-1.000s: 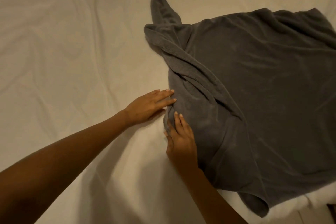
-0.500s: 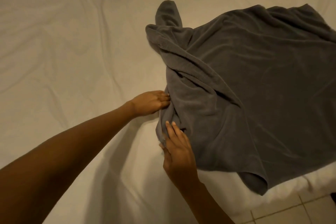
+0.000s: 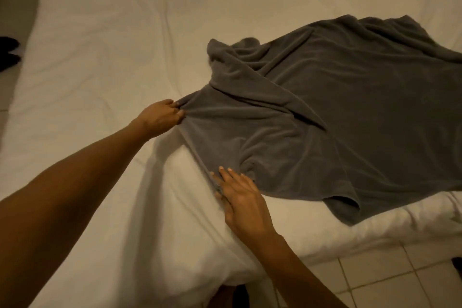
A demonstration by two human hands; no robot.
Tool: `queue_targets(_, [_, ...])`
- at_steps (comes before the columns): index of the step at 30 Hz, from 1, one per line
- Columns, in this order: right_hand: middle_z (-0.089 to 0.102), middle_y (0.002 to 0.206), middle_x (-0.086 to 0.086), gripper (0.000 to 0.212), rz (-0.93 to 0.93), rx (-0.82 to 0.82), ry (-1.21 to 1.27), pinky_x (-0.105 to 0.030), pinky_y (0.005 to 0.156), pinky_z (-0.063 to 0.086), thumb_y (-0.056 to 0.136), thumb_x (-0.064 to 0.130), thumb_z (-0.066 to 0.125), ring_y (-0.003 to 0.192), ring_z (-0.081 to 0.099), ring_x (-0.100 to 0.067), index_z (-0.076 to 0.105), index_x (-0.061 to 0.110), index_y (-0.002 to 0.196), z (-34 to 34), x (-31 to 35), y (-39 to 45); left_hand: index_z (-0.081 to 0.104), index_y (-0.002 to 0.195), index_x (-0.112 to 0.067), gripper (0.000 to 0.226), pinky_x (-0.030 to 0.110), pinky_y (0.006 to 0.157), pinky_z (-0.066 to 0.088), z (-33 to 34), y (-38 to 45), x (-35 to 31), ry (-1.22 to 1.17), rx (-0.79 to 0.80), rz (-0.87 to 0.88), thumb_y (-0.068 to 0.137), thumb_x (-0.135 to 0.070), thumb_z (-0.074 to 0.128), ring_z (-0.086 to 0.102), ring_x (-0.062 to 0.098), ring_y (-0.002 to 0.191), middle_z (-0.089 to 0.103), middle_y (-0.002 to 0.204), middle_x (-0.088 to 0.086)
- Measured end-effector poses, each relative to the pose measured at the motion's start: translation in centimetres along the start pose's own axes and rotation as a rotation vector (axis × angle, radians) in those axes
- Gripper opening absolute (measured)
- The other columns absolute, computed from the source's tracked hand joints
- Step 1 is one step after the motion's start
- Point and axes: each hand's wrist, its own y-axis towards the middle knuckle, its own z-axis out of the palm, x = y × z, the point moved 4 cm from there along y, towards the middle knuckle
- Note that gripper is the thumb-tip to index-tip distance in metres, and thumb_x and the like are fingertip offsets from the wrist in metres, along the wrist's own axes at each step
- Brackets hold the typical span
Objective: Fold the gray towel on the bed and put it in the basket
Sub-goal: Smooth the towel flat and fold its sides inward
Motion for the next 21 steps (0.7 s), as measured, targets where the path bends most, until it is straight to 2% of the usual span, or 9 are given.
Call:
queue_targets(2, [0.061, 0.127, -0.009, 0.046, -0.014, 0.0, 0.084, -0.043, 0.096, 0.047, 0.081, 0.01, 0.057, 0.111, 0.061, -0.022, 0.058, 0.013, 0.126, 0.8, 2.9, -0.2, 0.051, 0.125, -0.001, 0.045, 0.044, 0.104, 0.036, 0.5, -3.3, 1.1, -0.079, 0.018, -0.09, 0.098, -0.033, 0.034, 0.046, 0.035, 0.121, 0.052, 0.13, 0.019])
queue_targets(5, [0.058, 0.13, -0.007, 0.052, -0.001, 0.032, 0.154, -0.033, 0.087, 0.053, 0.083, 0.009, 0.057, 0.103, 0.065, -0.02, 0.052, 0.018, 0.133, 2.2, 6.6, -0.4, 0.04, 0.134, 0.005, 0.046, 0.037, 0.105, 0.037, 1.7, -8.0, 3.1, 0.018, 0.067, -0.159, 0.099, -0.024, 0.034, 0.048, 0.033, 0.121, 0.052, 0.133, 0.02])
queue_targets(8, [0.053, 0.136, -0.008, 0.054, 0.001, 0.079, 0.136, -0.038, 0.096, 0.048, 0.089, 0.012, 0.059, 0.118, 0.057, -0.022, 0.043, 0.022, 0.139, 4.2, 9.0, -0.6, 0.028, 0.139, 0.011, 0.048, 0.033, 0.105, 0.04, 3.3, -12.9, 4.7, -0.051, 0.102, -0.322, 0.099, -0.015, 0.037, 0.053, 0.032, 0.119, 0.053, 0.132, 0.023])
queue_targets(10, [0.053, 0.135, -0.012, 0.055, 0.002, 0.114, 0.1, -0.042, 0.097, 0.047, 0.088, 0.014, 0.06, 0.119, 0.055, -0.026, 0.042, 0.022, 0.139, 5.9, 10.1, -0.9, 0.028, 0.14, 0.008, 0.05, 0.033, 0.105, 0.04, 4.6, -15.2, 4.8, -0.07, 0.116, -0.38, 0.099, -0.017, 0.039, 0.05, 0.032, 0.121, 0.051, 0.134, 0.022])
queue_targets(13, [0.052, 0.136, -0.012, 0.049, -0.021, 0.2, 0.094, -0.043, 0.099, 0.043, 0.091, 0.021, 0.05, 0.12, 0.054, -0.027, 0.042, 0.02, 0.14, 8.7, 11.6, -2.0, 0.032, 0.14, 0.001, 0.049, 0.032, 0.106, 0.039, 7.0, -17.1, 4.2, -0.104, 0.11, -0.382, 0.098, -0.023, 0.041, 0.047, 0.03, 0.124, 0.048, 0.137, 0.018])
queue_targets(15, [0.05, 0.138, -0.011, 0.047, -0.009, 0.267, 0.113, -0.042, 0.102, 0.039, 0.096, 0.03, 0.033, 0.124, 0.051, -0.027, 0.039, 0.019, 0.141, 10.6, 12.5, -3.3, 0.031, 0.142, -0.002, 0.05, 0.033, 0.109, 0.036, 8.0, -17.5, 3.4, -0.185, 0.108, -0.355, 0.098, -0.024, 0.041, 0.043, 0.03, 0.128, 0.044, 0.142, 0.018])
queue_targets(17, [0.047, 0.141, -0.009, 0.054, 0.008, 0.307, 0.13, -0.038, 0.104, 0.038, 0.096, 0.042, 0.018, 0.128, 0.046, -0.025, 0.036, 0.02, 0.143, 12.1, 13.4, -4.5, 0.03, 0.143, -0.004, 0.051, 0.034, 0.111, 0.033, 8.8, -17.7, 2.9, -0.19, 0.124, -0.325, 0.098, -0.024, 0.041, 0.04, 0.031, 0.131, 0.041, 0.145, 0.017])
queue_targets(21, [0.028, 0.153, -0.003, 0.049, 0.032, 0.432, 0.215, -0.029, 0.112, 0.024, 0.1, 0.029, 0.03, 0.14, 0.027, -0.019, 0.02, 0.024, 0.148, 14.6, 15.7, -4.5, 0.038, 0.137, -0.001, 0.047, 0.036, 0.108, 0.039, 10.4, -19.1, 4.3, -0.181, 0.138, -0.313, 0.096, -0.023, 0.045, 0.047, 0.033, 0.124, 0.05, 0.137, 0.018])
